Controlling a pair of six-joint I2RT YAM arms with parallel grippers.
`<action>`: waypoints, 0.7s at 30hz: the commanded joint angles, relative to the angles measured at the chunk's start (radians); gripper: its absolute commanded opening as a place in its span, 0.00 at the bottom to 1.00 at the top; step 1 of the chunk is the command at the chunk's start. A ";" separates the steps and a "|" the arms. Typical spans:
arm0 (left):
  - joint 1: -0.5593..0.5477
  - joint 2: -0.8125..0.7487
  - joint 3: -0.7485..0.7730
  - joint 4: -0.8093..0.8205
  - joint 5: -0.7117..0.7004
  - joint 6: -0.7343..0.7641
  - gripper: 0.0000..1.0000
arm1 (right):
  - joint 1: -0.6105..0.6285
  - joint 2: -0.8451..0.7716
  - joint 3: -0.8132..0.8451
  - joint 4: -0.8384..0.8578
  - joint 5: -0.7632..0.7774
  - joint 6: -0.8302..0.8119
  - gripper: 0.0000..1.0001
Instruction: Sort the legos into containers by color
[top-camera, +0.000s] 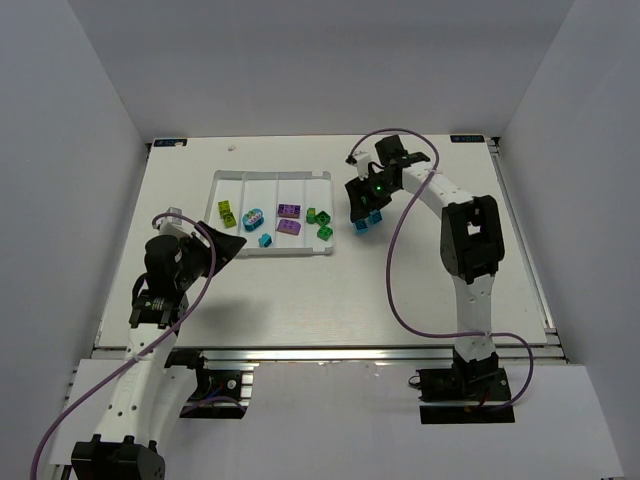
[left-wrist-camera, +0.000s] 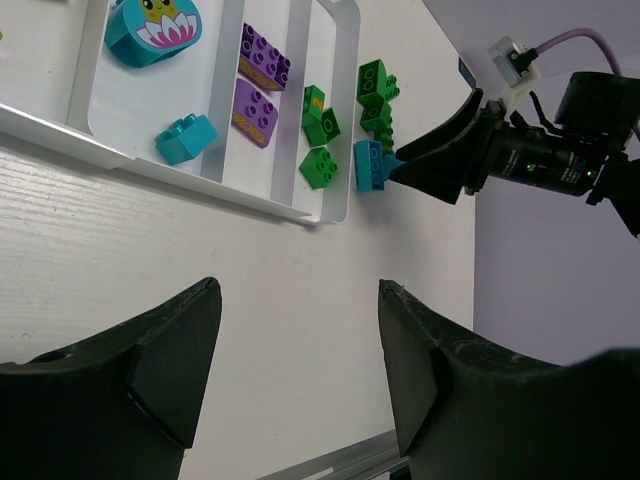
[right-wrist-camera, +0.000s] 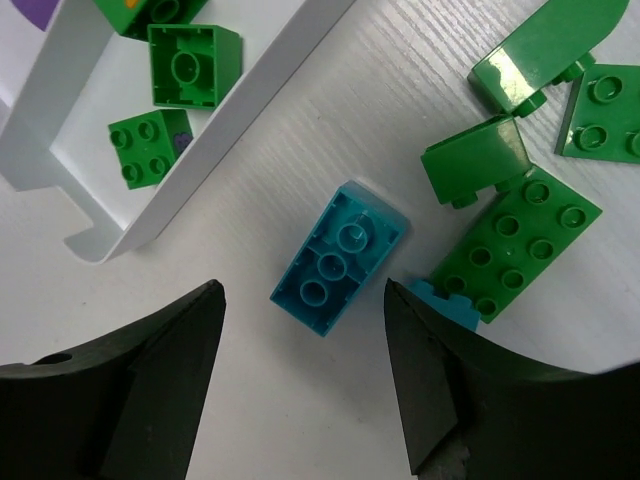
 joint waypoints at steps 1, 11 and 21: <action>-0.002 -0.004 0.004 0.002 0.004 -0.001 0.73 | 0.013 0.021 0.025 0.047 0.077 0.024 0.70; -0.003 -0.007 -0.002 0.013 0.002 -0.011 0.73 | 0.033 0.098 0.070 0.056 0.157 -0.006 0.71; -0.003 -0.003 0.009 0.007 0.001 -0.010 0.73 | 0.064 0.098 0.021 0.093 0.201 -0.026 0.59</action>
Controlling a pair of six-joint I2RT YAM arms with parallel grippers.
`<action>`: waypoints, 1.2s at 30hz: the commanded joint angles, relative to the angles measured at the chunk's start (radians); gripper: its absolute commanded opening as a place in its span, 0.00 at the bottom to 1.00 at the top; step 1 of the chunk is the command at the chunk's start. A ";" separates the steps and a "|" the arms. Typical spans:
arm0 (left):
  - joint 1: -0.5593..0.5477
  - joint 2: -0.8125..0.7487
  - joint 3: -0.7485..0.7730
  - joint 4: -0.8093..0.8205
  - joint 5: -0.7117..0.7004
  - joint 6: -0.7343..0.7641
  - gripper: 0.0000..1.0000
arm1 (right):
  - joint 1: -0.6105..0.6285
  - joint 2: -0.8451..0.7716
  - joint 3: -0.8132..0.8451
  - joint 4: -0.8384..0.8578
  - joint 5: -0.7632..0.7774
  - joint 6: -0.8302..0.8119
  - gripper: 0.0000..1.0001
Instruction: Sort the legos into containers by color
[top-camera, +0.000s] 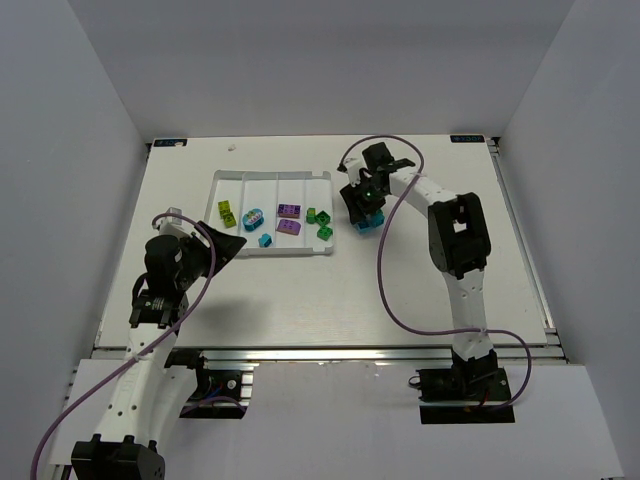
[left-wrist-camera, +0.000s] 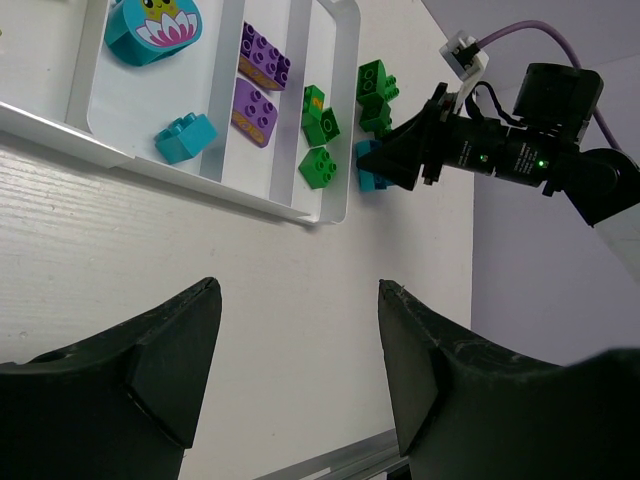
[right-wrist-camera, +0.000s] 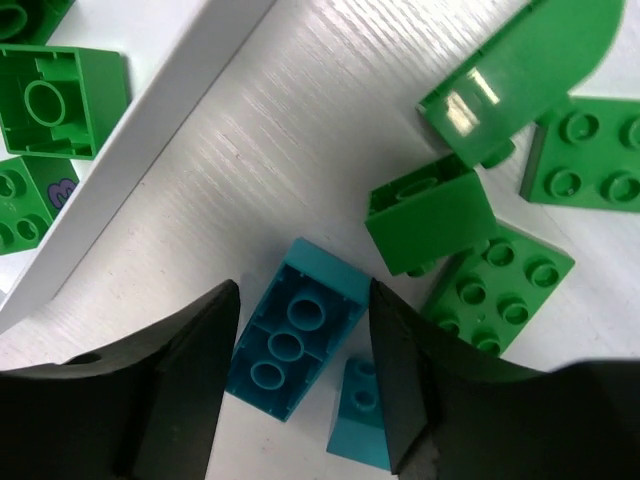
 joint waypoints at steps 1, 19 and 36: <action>-0.003 -0.006 0.010 0.005 0.001 -0.001 0.73 | 0.013 -0.013 -0.017 0.033 0.024 -0.019 0.57; -0.002 -0.026 0.013 0.024 0.003 0.005 0.73 | 0.099 -0.254 0.024 -0.048 -0.353 -0.144 0.00; -0.003 -0.119 0.030 -0.048 -0.043 0.004 0.73 | 0.354 -0.002 0.284 0.372 -0.381 0.103 0.00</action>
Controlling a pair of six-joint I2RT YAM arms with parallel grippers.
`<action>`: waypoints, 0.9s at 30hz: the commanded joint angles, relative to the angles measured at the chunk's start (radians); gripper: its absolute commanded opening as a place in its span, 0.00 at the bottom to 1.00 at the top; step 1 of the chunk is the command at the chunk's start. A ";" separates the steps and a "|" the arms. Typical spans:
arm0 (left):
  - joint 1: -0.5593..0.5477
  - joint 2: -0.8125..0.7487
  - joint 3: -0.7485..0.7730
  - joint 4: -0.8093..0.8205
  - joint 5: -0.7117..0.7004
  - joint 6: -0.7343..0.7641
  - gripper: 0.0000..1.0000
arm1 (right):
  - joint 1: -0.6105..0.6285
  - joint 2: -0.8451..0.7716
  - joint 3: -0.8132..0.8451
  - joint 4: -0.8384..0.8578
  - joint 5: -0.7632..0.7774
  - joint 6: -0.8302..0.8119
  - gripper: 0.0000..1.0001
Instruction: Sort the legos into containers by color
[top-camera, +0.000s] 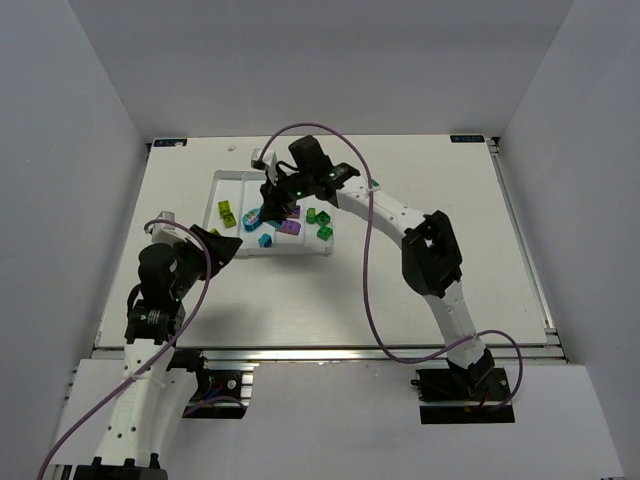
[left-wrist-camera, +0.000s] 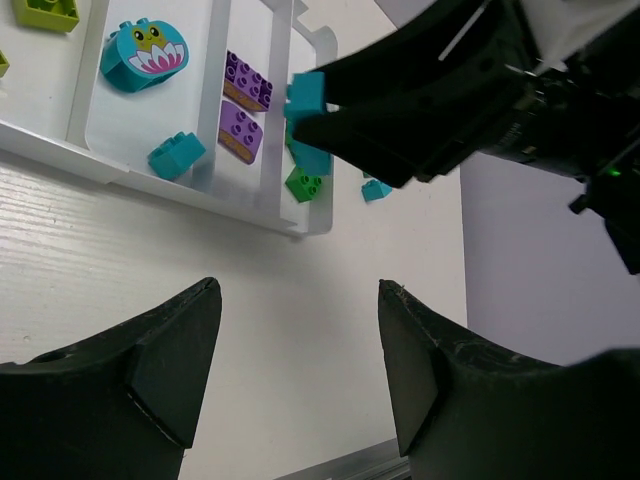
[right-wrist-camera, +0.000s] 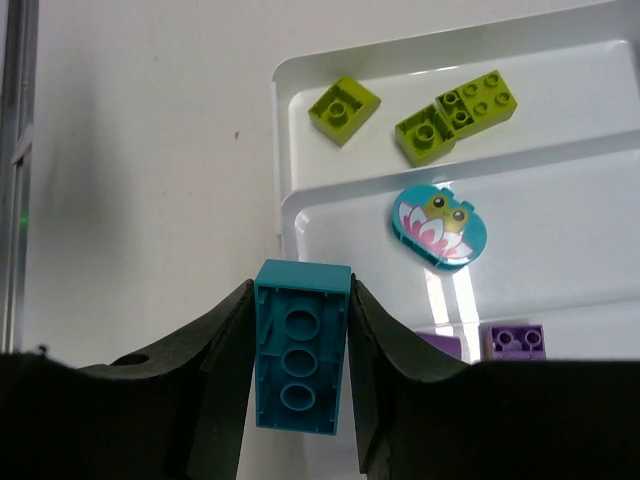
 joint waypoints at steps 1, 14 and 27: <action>-0.002 -0.013 0.028 -0.011 -0.016 -0.004 0.73 | 0.004 0.044 0.062 0.175 0.027 0.088 0.00; -0.003 -0.021 -0.003 -0.011 -0.010 -0.010 0.73 | 0.012 0.194 0.102 0.367 0.163 0.145 0.01; -0.002 -0.016 -0.005 -0.011 -0.006 -0.013 0.73 | 0.023 0.256 0.114 0.440 0.229 0.154 0.53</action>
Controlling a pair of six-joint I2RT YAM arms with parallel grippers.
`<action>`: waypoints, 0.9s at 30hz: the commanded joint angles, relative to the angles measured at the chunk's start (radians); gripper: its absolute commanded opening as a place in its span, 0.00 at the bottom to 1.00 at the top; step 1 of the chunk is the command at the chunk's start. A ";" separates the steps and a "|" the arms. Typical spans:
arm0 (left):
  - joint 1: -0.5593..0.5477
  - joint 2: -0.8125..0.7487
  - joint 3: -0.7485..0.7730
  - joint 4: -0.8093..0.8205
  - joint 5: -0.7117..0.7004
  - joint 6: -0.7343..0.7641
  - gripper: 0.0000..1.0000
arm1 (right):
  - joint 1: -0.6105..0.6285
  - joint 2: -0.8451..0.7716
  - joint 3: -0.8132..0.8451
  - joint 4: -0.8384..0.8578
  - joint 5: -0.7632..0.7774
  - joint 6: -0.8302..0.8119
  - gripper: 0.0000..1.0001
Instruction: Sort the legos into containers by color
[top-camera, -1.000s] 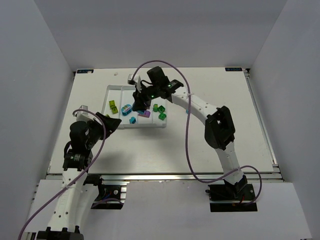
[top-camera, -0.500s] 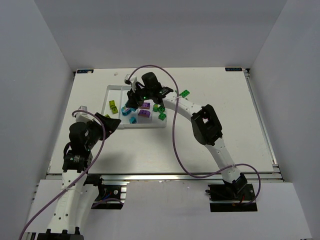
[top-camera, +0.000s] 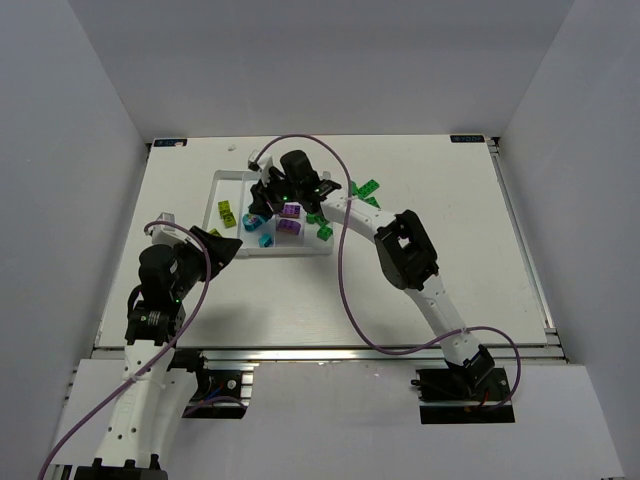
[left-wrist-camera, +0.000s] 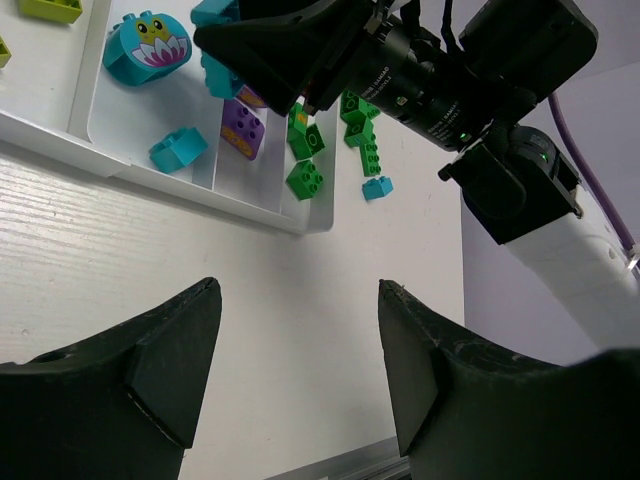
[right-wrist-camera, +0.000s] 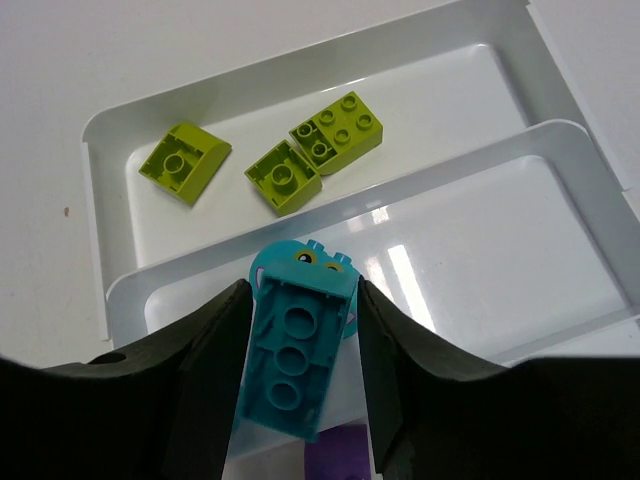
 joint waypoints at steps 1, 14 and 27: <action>-0.003 -0.004 0.005 -0.005 -0.002 0.001 0.73 | 0.010 0.014 0.048 0.076 0.030 0.003 0.53; -0.003 0.002 0.017 0.029 0.047 -0.017 0.65 | -0.031 -0.200 -0.094 0.017 0.056 -0.123 0.89; -0.089 0.161 -0.005 0.322 0.200 -0.112 0.00 | -0.378 -0.585 -0.337 -0.557 -0.221 -0.256 0.25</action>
